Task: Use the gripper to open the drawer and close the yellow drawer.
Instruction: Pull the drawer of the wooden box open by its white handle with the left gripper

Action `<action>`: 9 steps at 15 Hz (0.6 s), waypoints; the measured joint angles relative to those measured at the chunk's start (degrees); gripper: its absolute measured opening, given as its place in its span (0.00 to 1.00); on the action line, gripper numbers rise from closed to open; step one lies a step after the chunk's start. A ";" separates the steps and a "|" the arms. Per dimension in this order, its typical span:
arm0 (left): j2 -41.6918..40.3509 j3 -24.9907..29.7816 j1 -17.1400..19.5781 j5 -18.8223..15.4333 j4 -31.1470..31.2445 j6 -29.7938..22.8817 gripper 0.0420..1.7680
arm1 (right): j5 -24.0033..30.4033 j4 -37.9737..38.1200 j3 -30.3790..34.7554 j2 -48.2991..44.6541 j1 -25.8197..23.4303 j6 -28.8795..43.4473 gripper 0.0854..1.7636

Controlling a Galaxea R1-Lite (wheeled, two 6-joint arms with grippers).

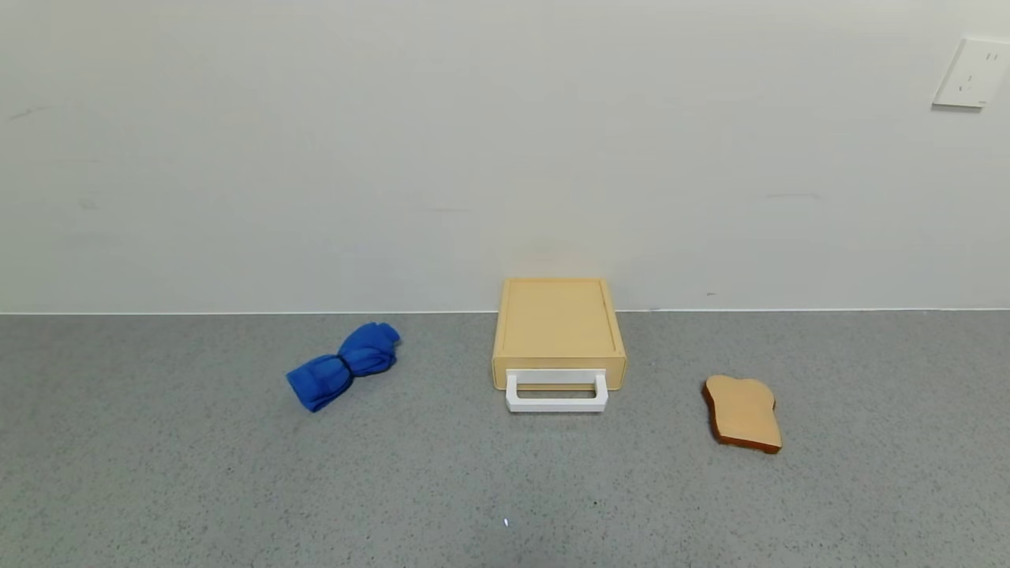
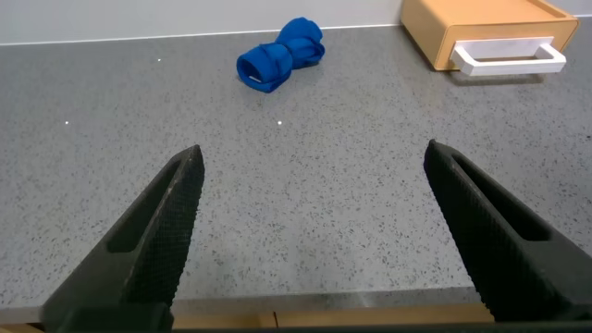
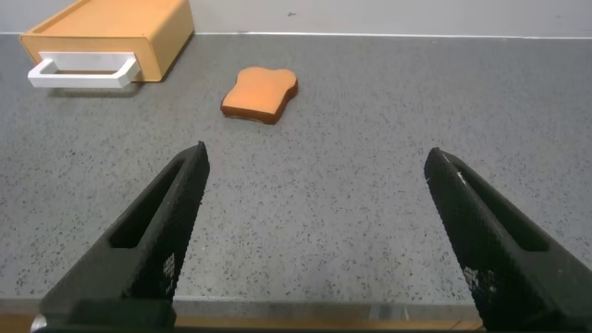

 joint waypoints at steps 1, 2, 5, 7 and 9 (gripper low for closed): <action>0.00 0.00 0.00 -0.11 0.00 0.13 0.97 | -0.02 0.00 0.00 0.00 0.00 -0.02 0.97; 0.00 0.00 0.00 -0.13 0.00 0.17 0.97 | 0.00 0.00 0.00 0.00 0.00 -0.02 0.97; 0.00 0.00 0.00 -0.52 0.00 0.33 0.97 | -0.02 0.00 0.00 0.00 0.00 -0.02 0.97; 0.00 -0.10 0.00 -0.55 0.07 0.89 0.97 | -0.02 0.00 0.00 0.00 0.00 -0.02 0.97; 0.05 -0.27 0.00 -0.62 0.51 1.74 0.97 | -0.02 0.00 0.00 0.00 0.00 0.00 0.97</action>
